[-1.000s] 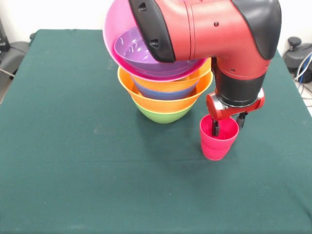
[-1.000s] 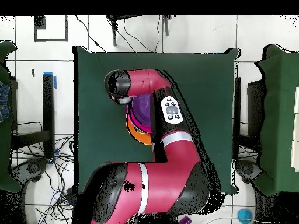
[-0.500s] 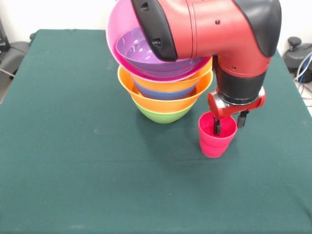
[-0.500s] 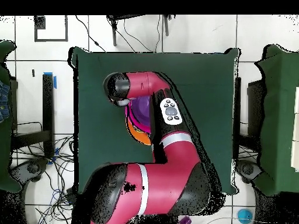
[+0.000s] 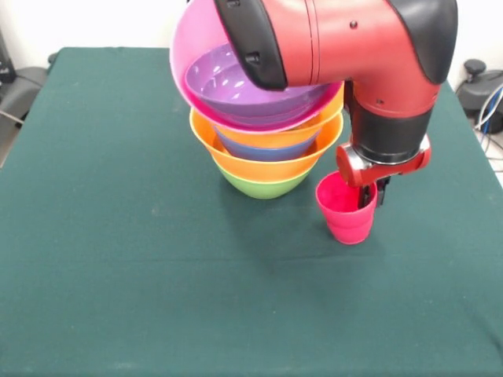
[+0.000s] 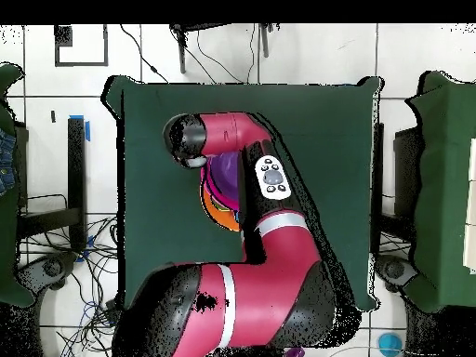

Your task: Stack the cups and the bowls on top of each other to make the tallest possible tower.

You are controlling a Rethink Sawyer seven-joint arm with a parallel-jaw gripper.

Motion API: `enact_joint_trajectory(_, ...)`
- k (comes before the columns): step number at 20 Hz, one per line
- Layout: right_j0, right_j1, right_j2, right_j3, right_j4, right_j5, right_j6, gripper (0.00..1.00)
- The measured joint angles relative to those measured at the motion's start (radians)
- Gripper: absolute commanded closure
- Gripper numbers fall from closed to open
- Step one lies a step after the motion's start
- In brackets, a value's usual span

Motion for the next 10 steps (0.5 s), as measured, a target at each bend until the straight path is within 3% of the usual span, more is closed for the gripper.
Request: enact_joint_trajectory(10,0.000,-0.013,-0.001,0.000,0.000,0.000,0.000,1.00)
